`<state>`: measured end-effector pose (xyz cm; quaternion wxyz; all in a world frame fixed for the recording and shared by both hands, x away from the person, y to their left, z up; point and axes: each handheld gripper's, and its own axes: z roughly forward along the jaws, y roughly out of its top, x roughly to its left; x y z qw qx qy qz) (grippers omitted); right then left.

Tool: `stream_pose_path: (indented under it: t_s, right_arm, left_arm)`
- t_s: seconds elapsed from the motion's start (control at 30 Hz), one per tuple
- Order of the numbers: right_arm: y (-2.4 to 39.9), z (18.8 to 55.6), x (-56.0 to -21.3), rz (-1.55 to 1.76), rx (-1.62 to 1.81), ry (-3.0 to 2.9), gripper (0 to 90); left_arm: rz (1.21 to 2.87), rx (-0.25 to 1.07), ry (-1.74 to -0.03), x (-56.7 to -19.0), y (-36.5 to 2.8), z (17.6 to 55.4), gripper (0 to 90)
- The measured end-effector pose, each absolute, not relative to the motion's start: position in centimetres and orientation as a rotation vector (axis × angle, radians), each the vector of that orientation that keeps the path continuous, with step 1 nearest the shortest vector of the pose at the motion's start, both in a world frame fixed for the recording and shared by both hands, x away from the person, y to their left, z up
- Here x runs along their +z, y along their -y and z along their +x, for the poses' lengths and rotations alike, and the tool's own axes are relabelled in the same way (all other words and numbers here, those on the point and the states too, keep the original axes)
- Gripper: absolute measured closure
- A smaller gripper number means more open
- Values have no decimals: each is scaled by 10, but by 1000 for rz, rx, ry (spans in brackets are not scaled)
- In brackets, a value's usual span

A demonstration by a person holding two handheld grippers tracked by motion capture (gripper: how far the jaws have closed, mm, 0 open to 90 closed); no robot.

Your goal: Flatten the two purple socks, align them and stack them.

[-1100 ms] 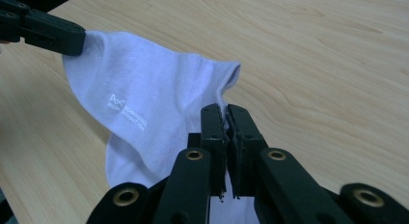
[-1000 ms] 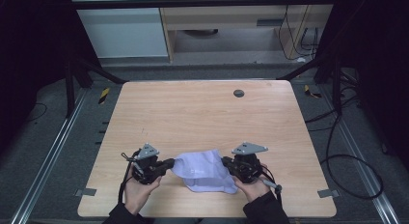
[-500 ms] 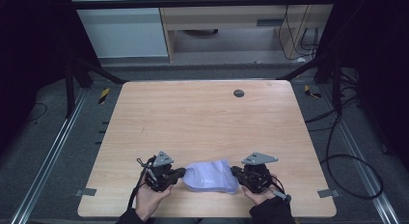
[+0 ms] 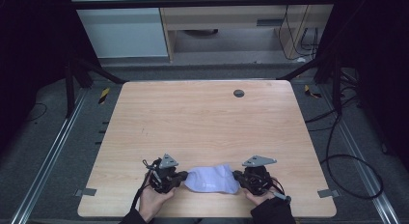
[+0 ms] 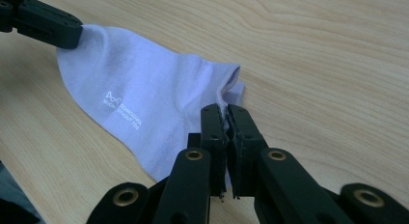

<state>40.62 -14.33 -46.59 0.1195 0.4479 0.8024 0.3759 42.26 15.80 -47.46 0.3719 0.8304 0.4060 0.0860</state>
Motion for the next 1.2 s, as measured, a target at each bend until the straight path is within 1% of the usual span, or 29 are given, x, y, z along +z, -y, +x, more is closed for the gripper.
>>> stream_pose_path:
  t_s: [0.33,0.4,0.47,0.63,0.67,0.7,0.77,0.8,0.83,0.87,0.9,1.0,1.03,1.13,1.2]
  right_arm:
    - [145,413,-477,1334,1061,-2347,854]
    - [146,414,-480,1322,1048,-2338,819]
    - [147,415,-482,1319,1040,-2336,783]
    - [153,416,-482,1283,1080,-2288,645]
    - [157,417,-481,1283,1105,-2255,589]
    - [157,417,-481,1283,1105,-2255,589]
    - [164,419,-480,1300,1119,-2207,536]
    - [170,421,-480,1307,1121,-2169,474]
    - [170,421,-480,1307,1121,-2169,474]
    - [178,424,-480,1324,1118,-2131,426]
    - [178,424,-480,1324,1118,-2131,426]
    - [197,431,-482,1369,1105,-2068,346]
    - [197,431,-482,1369,1105,-2068,346]
    - [212,434,-484,1407,1099,-2023,305]
    - [215,435,-484,1414,1100,-2012,297]
  left_arm:
    - [2140,225,-1052,-482,-156,426,863]
    - [2146,234,-1052,-483,-156,426,837]
    - [2144,252,-1057,-484,-157,427,784]
    - [2109,290,-1069,-480,-164,428,643]
    - [2100,297,-1069,-479,-166,428,583]
    - [2084,305,-1072,-479,-169,429,583]
    - [2058,322,-1086,-477,-175,430,530]
    - [2031,334,-1106,-475,-182,433,484]
    - [2031,334,-1106,-475,-182,433,468]
    - [2017,343,-1113,-474,-187,434,448]
    - [2003,353,-1121,-473,-191,436,448]
    - [1957,371,-1150,-471,-212,442,398]
    - [1957,371,-1150,-471,-212,442,385]
    - [1934,405,-1176,-471,-230,447,359]
    - [1920,421,-1193,-472,-242,450,354]
